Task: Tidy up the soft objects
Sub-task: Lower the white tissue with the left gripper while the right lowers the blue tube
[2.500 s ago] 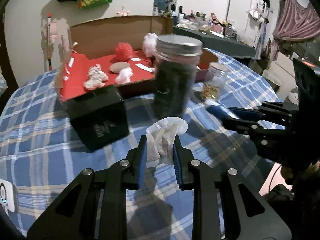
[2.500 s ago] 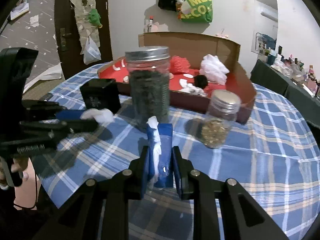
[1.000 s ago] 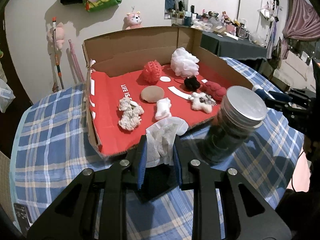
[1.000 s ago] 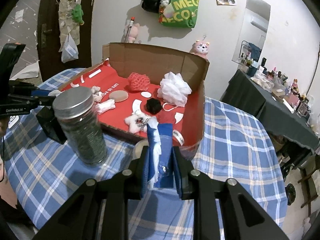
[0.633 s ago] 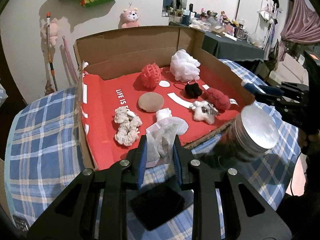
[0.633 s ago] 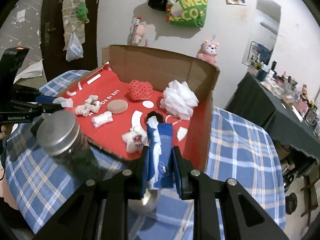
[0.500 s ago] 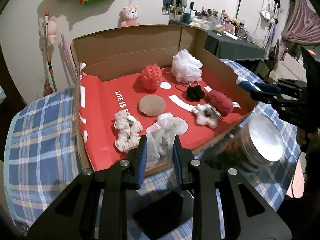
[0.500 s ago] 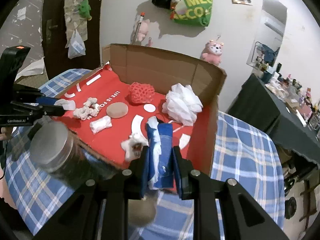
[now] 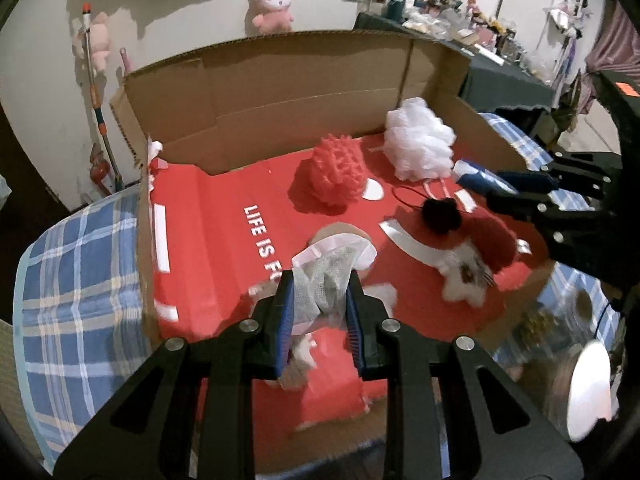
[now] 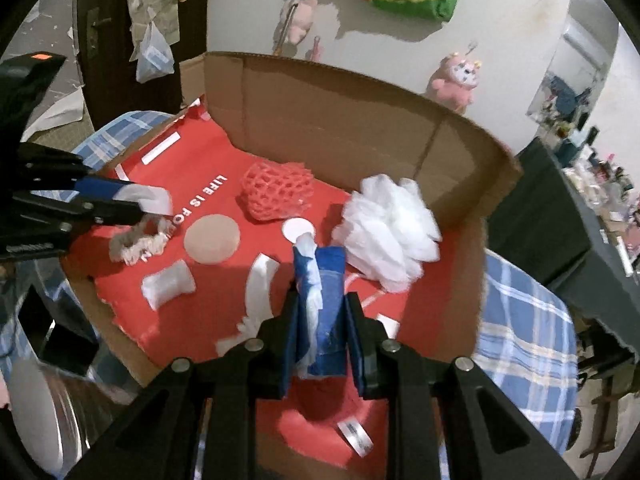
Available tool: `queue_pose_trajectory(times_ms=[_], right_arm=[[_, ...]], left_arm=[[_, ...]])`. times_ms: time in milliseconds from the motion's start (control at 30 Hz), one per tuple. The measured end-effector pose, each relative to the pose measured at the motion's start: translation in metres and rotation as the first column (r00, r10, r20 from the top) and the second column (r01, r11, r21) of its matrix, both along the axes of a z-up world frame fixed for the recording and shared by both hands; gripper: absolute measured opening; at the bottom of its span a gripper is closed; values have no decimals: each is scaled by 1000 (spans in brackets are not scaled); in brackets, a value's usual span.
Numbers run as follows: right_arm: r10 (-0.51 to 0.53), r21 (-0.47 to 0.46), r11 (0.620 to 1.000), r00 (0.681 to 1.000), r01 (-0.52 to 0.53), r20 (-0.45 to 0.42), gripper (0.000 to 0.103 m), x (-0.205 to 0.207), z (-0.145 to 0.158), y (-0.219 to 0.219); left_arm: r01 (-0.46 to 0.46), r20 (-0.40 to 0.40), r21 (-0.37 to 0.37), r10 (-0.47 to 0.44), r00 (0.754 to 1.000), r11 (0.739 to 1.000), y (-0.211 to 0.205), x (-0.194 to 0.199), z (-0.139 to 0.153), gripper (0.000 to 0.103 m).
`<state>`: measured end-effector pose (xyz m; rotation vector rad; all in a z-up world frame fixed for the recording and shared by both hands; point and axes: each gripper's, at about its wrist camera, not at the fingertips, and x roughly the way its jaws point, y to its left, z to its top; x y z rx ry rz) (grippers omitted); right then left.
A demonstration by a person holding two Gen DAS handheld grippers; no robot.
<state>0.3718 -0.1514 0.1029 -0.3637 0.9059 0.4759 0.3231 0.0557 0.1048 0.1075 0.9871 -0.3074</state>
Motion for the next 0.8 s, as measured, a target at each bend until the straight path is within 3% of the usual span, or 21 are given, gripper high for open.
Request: queue_pose_trajectory(times_ms=[267,800], right_arm=[[27,39,999,989,-22,-146,24,37,-15,28],[47,-62,996,975,-62,-218,25,51,-42,66]], left_arm=[[-43,-68,74,48,997,996,-2,47,-18,22],[-69,-123,142,87,989,987,0,76,-50,22]])
